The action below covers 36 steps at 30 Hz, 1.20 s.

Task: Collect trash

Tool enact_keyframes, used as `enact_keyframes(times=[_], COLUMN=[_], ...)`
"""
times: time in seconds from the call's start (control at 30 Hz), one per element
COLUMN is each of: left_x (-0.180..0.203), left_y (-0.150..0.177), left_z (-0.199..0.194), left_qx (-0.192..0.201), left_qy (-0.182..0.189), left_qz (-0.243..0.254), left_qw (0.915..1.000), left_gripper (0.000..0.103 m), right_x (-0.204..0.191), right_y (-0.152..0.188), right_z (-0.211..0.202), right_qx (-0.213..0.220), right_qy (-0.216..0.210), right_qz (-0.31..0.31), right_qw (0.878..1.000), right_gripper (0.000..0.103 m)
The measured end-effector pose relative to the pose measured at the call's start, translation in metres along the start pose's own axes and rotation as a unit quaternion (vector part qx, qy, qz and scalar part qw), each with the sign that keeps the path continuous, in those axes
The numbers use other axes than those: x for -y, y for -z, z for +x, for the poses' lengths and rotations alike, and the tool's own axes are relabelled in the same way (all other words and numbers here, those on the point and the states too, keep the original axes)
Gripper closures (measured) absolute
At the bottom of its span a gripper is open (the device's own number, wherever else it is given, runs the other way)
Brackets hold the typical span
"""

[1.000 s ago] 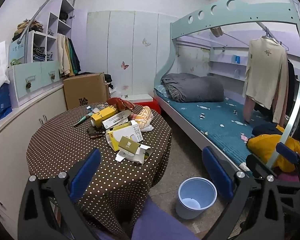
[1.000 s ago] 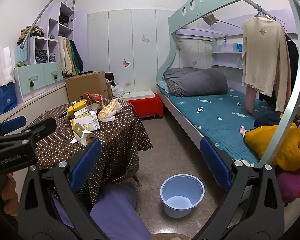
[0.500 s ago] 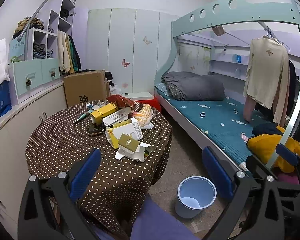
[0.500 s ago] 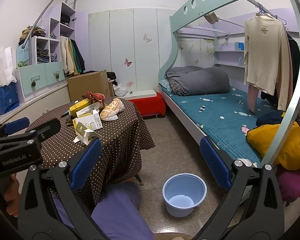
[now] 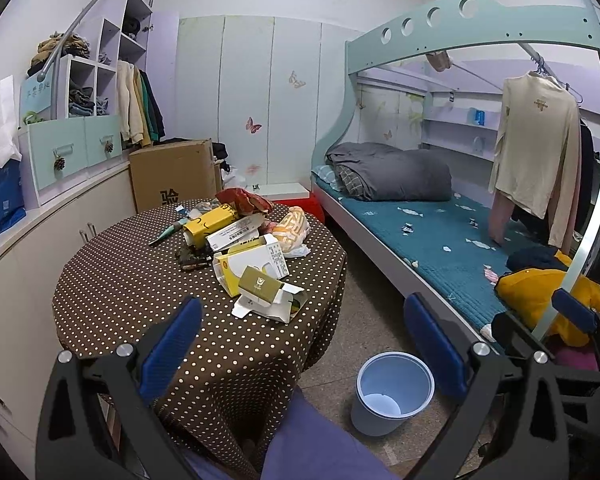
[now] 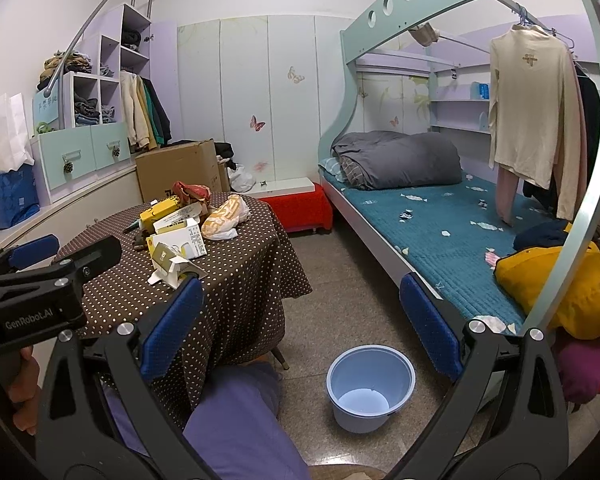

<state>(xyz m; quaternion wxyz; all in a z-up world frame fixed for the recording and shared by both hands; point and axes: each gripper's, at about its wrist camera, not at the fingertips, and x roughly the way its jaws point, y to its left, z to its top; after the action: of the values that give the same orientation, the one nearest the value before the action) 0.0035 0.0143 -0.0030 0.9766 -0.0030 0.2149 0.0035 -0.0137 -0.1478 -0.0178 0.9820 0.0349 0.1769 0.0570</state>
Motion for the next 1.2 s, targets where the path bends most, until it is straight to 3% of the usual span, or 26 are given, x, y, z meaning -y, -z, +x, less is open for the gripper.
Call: enact_keyframes(times=[0.77, 1.2], left_x=[0.001, -0.043], left_y=[0.0, -0.017], left_z=[0.003, 0.023], left_qx=[-0.011, -0.025], left_qy=[0.005, -0.025], left_qz=[0.0, -0.037], left_qw=[0.9999, 0.9987], left_gripper=[0.004, 0.004], right_x=[-0.006, -0.034], right_y=[0.003, -0.021], right_z=[0.007, 0.049], right_qx=[-0.011, -0.042], right_qy=[-0.004, -0.041], right_qz=[-0.006, -0.02], right_qw=[1.0, 0.998], right_gripper=[0.006, 0.006])
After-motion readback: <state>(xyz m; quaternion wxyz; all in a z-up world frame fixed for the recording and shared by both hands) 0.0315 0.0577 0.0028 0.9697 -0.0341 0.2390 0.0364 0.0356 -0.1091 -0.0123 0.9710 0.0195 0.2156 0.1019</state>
